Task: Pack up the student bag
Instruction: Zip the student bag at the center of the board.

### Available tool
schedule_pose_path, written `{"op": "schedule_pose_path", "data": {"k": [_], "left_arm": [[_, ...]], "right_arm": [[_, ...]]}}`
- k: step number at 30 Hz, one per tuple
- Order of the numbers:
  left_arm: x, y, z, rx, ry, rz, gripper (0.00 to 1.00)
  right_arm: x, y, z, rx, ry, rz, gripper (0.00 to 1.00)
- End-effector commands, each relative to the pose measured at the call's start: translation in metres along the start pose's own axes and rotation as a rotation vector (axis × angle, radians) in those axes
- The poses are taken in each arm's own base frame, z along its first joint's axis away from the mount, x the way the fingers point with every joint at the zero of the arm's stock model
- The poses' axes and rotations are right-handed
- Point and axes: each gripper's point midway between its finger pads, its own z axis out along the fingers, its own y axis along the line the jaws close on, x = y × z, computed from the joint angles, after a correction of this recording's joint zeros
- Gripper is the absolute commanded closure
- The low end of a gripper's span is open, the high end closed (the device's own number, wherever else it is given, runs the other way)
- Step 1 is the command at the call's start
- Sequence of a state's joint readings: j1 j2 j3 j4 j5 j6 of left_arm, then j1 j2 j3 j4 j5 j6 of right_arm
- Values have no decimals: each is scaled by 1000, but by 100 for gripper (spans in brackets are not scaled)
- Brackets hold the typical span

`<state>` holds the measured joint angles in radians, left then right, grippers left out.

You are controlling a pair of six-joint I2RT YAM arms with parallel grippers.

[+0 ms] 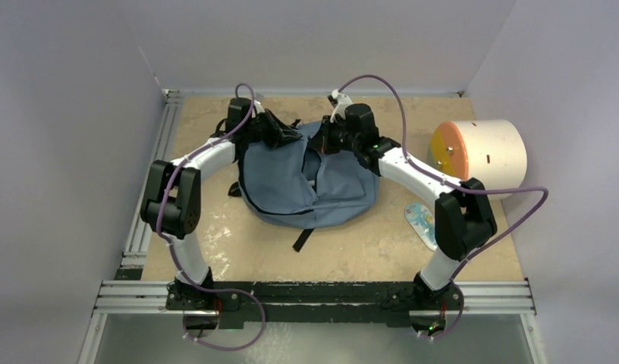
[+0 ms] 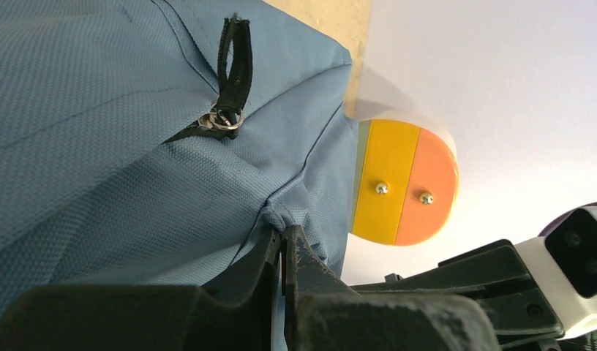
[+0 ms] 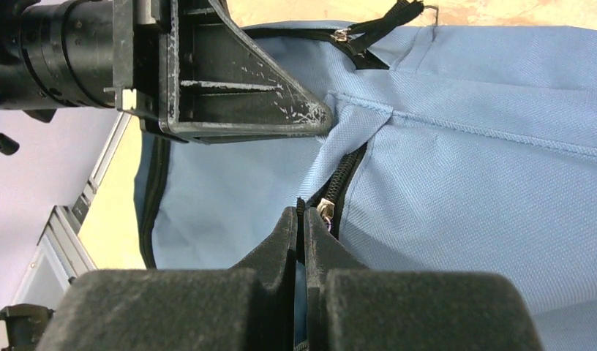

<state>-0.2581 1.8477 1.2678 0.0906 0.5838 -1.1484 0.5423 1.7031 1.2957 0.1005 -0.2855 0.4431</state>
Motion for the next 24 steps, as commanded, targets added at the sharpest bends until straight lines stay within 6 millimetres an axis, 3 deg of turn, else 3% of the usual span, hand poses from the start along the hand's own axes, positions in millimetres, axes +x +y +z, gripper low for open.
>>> {"op": "schedule_pose_path", "data": {"k": [1, 12, 24], "left_arm": [[-27, 7, -3, -17, -95, 26, 100], [-34, 29, 0, -58, -103, 2, 100], [-36, 54, -2, -104, -111, -19, 100]], "right_arm": [[-14, 33, -31, -97, -55, -18, 100], [32, 45, -50, -165, 58, 0, 100], [85, 45, -78, -181, 153, 32, 100]]}}
